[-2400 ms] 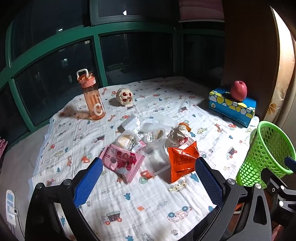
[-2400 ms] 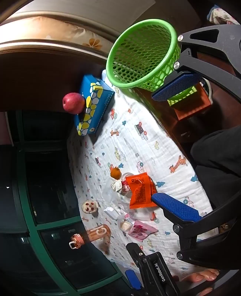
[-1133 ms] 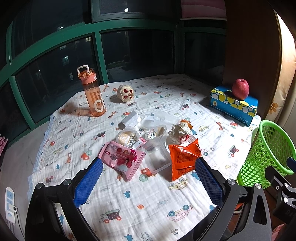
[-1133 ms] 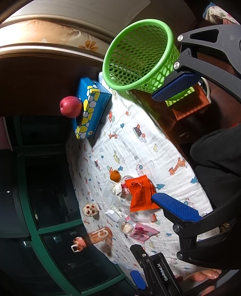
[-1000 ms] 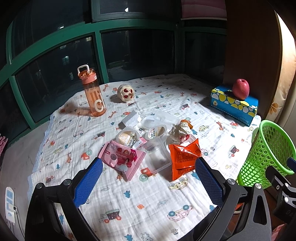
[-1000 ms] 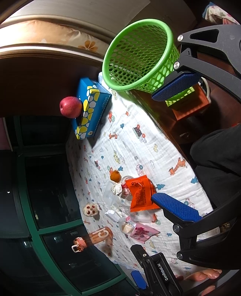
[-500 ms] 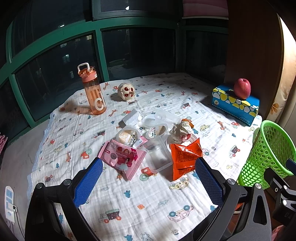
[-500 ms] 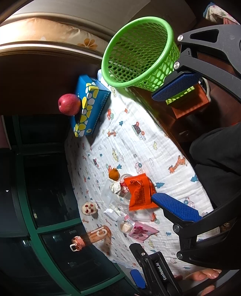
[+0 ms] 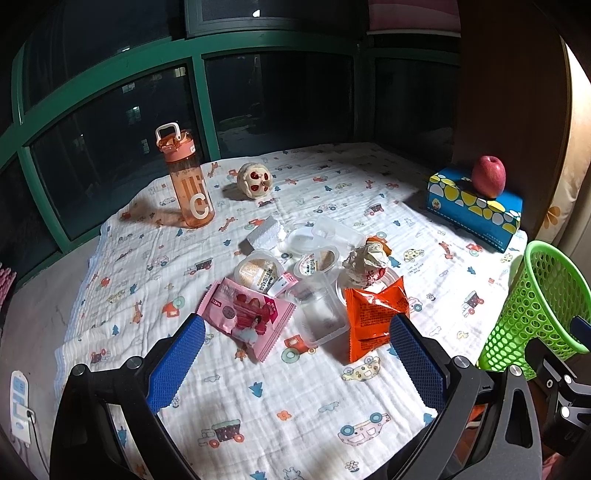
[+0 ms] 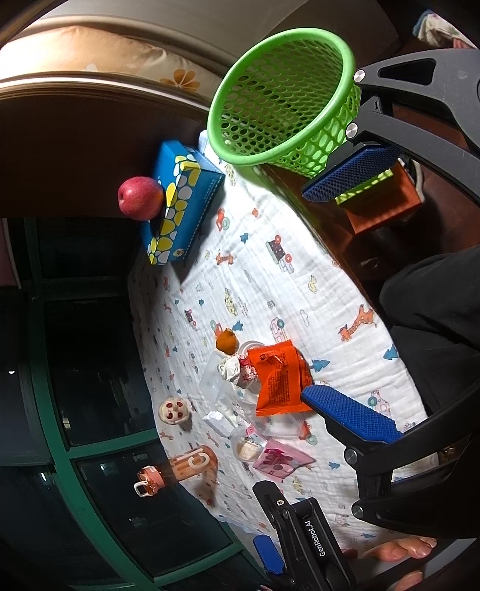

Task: Collect trash

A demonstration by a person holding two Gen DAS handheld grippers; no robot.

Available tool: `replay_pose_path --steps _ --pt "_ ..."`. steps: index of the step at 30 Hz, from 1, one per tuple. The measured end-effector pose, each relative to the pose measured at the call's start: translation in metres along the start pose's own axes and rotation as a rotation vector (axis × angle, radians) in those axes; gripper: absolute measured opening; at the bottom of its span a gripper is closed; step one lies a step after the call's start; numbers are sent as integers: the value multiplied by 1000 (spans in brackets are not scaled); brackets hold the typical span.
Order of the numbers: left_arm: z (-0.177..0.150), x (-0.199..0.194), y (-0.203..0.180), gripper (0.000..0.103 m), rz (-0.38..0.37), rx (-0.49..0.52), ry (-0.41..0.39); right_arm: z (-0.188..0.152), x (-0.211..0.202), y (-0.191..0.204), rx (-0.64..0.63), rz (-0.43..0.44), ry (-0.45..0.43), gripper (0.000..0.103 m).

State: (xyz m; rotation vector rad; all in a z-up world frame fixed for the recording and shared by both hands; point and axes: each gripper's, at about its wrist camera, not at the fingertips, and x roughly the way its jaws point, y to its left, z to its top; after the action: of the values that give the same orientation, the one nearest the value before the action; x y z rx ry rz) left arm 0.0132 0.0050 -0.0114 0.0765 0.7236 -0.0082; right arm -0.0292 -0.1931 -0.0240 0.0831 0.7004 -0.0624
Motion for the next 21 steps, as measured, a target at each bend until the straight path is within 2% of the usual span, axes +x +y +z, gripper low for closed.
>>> replay_pose_path --steps 21 --pt "18 19 14 97 42 11 34 12 24 10 -48 57 27 98"
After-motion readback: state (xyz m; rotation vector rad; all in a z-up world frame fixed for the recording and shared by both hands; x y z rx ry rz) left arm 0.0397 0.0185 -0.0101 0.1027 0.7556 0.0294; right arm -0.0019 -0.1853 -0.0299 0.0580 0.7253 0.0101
